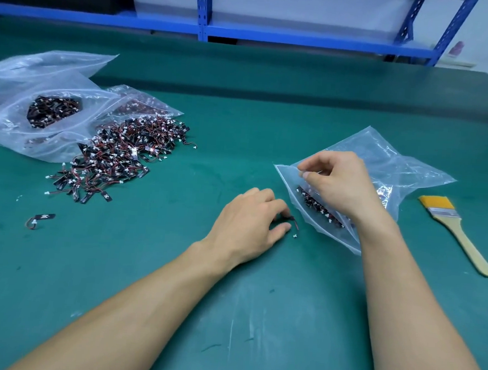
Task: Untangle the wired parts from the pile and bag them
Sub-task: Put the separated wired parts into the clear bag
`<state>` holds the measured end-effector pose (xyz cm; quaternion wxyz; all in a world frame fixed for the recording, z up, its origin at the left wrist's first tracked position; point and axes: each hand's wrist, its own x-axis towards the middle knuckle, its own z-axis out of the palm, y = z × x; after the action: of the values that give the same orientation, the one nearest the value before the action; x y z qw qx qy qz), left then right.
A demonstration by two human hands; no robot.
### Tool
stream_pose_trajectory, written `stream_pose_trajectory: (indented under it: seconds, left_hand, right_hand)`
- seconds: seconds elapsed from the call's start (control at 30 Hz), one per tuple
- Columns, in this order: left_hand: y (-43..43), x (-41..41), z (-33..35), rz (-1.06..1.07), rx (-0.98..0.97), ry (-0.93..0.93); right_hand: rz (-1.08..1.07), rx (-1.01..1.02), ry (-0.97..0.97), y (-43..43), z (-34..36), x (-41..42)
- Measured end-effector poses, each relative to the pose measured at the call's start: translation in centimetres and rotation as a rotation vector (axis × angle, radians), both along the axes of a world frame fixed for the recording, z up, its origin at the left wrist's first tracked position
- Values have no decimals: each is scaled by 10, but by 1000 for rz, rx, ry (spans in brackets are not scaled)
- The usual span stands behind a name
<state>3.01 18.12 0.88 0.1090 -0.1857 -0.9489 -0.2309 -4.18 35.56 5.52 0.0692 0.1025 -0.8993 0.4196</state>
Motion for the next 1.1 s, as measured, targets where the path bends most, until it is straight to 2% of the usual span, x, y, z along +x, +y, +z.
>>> stream_pose_trajectory:
  seconds: [0.37,0.73,0.9,1.1]
  left_hand:
    - [-8,-4,-2,66,54,-31]
    - [-7,-5,-2,42,-4,9]
    - [1,-6,8,45,103,126]
    - [39,-17,15,10,30,206]
  right_hand:
    - [4,12,21,1,-6,-5]
    - [3,30,29,0,-7,-5]
    - [-7,21,32,-2,-7,-5]
    - [-28,-10,30,-3,-5,-3]
